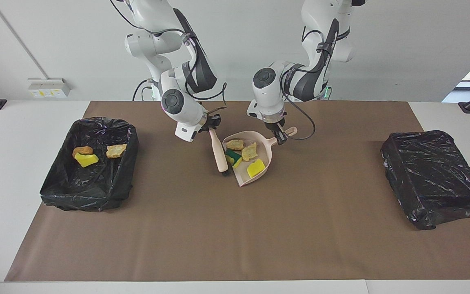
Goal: Sweep and dump trash in bin
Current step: 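Lift the loaded dustpan with the left gripper while the right gripper withdraws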
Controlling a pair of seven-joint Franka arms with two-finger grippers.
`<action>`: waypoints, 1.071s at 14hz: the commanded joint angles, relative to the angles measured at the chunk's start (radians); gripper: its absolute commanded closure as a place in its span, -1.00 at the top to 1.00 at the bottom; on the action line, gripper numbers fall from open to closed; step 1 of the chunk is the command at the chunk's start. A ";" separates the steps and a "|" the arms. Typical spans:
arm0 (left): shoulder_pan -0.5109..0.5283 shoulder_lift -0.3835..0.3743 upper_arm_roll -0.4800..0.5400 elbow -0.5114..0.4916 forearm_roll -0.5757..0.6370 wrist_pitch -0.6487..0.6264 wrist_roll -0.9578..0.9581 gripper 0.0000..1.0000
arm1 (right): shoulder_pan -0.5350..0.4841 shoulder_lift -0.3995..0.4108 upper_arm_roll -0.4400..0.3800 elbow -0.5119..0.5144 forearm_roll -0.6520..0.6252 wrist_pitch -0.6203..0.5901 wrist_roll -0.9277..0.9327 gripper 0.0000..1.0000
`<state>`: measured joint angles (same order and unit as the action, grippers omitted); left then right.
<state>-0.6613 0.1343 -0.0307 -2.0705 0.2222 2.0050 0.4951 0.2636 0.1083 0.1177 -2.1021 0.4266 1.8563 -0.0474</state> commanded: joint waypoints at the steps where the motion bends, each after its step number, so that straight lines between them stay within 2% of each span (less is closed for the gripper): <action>1: 0.006 -0.027 0.002 -0.037 0.003 0.021 0.006 -1.00 | -0.044 -0.027 -0.006 0.039 -0.032 -0.066 -0.022 -1.00; 3: 0.008 -0.025 0.002 -0.037 0.003 0.024 0.008 -1.00 | -0.044 -0.036 -0.001 0.050 -0.190 -0.060 -0.031 -1.00; 8: 0.015 -0.041 0.008 -0.036 0.003 0.020 0.121 -1.00 | -0.046 -0.061 -0.007 0.082 -0.333 -0.077 -0.022 -1.00; 11: 0.051 -0.102 0.012 -0.037 0.005 0.002 0.224 -1.00 | -0.079 -0.059 -0.010 0.140 -0.336 -0.141 0.065 -1.00; 15: 0.130 -0.235 0.011 -0.036 0.003 -0.112 0.397 -1.00 | -0.073 -0.067 -0.003 0.128 -0.309 -0.135 0.280 -1.00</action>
<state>-0.5771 0.0047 -0.0144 -2.0709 0.2224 1.9365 0.7956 0.1894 0.0521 0.0995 -1.9704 0.1132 1.7254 0.1354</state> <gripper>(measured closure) 0.687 0.740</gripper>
